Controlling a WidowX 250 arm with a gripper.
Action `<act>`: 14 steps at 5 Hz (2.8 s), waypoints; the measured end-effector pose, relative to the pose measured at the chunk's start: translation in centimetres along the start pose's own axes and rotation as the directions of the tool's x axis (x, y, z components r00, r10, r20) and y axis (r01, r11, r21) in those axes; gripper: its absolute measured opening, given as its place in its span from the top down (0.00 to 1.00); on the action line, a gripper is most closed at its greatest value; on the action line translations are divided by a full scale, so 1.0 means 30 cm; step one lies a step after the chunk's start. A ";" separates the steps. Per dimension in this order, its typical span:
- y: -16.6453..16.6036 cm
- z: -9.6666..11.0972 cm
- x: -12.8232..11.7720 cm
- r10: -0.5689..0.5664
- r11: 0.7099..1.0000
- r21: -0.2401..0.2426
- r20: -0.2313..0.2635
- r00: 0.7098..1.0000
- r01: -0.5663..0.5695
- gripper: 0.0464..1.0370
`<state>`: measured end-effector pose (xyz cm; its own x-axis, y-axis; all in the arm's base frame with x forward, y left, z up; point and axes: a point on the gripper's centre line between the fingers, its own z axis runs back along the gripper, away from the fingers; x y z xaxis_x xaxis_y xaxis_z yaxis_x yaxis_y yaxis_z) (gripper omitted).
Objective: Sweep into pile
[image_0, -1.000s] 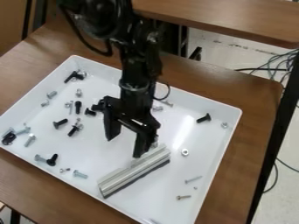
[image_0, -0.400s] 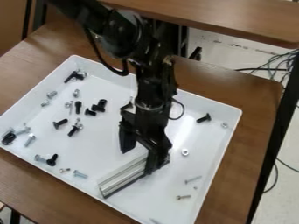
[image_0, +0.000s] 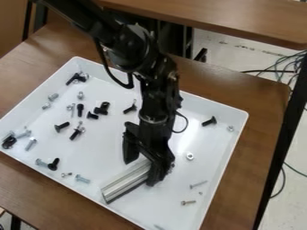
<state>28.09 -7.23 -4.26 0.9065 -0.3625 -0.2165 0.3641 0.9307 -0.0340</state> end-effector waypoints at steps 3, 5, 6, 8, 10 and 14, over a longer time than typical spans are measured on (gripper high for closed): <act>0.017 0.038 -0.059 0.096 0.995 -0.019 -0.046 0.994 -0.097 0.68; 0.276 0.140 -0.180 0.555 0.828 -0.088 -0.015 0.832 -0.554 0.68; 0.418 0.128 -0.244 0.737 0.668 -0.087 -0.054 0.674 -0.739 0.68; 0.602 0.001 -0.400 0.944 0.295 -0.057 -0.140 0.300 -0.954 0.68; 0.713 -0.053 -0.348 0.951 0.214 -0.089 -0.208 0.228 -0.973 0.68; 0.836 -0.014 -0.037 0.729 0.685 0.010 0.012 0.685 -0.729 0.68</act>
<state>36.14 16.54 -5.29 0.8886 0.4293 -0.1613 -0.4092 0.9010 0.1440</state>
